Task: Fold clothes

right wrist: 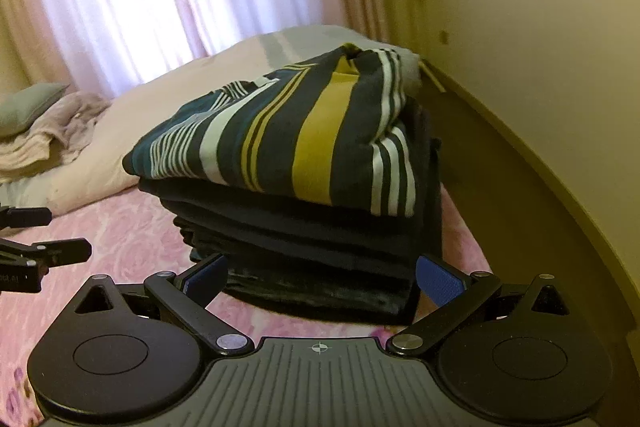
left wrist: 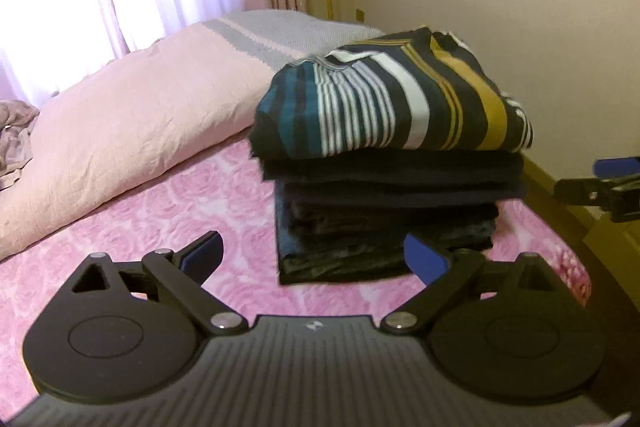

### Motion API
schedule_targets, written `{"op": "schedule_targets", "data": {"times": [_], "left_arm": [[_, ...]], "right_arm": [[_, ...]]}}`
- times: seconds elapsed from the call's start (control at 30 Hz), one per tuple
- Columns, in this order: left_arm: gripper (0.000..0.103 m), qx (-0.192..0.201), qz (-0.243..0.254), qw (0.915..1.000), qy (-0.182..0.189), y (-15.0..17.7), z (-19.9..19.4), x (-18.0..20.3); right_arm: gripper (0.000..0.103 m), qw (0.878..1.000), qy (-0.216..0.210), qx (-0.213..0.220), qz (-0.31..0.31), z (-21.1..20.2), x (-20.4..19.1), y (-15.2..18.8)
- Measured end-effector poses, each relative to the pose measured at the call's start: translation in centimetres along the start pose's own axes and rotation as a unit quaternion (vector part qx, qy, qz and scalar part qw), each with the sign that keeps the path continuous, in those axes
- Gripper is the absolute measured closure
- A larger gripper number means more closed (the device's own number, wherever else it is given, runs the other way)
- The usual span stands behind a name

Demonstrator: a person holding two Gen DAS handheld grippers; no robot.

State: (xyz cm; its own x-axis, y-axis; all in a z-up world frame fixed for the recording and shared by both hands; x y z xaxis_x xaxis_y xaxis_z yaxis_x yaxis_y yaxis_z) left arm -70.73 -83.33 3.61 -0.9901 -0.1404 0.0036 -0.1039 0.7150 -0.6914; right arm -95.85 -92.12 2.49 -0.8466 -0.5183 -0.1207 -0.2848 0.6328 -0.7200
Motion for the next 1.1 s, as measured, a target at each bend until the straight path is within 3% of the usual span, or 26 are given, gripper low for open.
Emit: {"op": "schedule_targets", "data": {"times": [0.4, 0.6, 0.83, 1.1], "left_arm": [[0.007, 0.037, 0.022, 0.9984, 0.036, 5.9, -8.5, -2.7], [0.007, 0.036, 0.004, 0.9986, 0.038, 8.1, -11.4, -3.6], [0.007, 0.04, 0.012, 0.9985, 0.035, 8.0, -13.0, -2.5], [0.007, 0.039, 0.015, 0.9991, 0.0, 7.3, -13.2, 0.1]], "right_arm": [[0.0, 0.997, 0.066, 0.027, 0.036, -8.3, -8.5, 5.3], [0.0, 0.996, 0.078, 0.016, 0.045, -11.4, -11.8, 8.4], [0.0, 0.996, 0.085, 0.022, 0.035, -13.5, -12.2, 8.3], [0.0, 0.998, 0.064, 0.019, 0.013, -13.7, -10.3, 7.6]]}}
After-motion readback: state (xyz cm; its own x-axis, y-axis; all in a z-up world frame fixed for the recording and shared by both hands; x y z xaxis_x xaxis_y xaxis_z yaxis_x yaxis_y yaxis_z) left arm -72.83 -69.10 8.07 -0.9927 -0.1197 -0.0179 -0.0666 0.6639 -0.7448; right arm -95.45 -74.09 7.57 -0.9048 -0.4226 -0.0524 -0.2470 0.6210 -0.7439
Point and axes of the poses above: each gripper's, at about its wrist camera, not at the fingertips, and z roughly the way its jaws point, x to its right, y to its underside, the point moved 1 cm from there along z, roughly the way its jaws point, and after that the axes turned 6 degrees about -z, right-handed, at the moved point
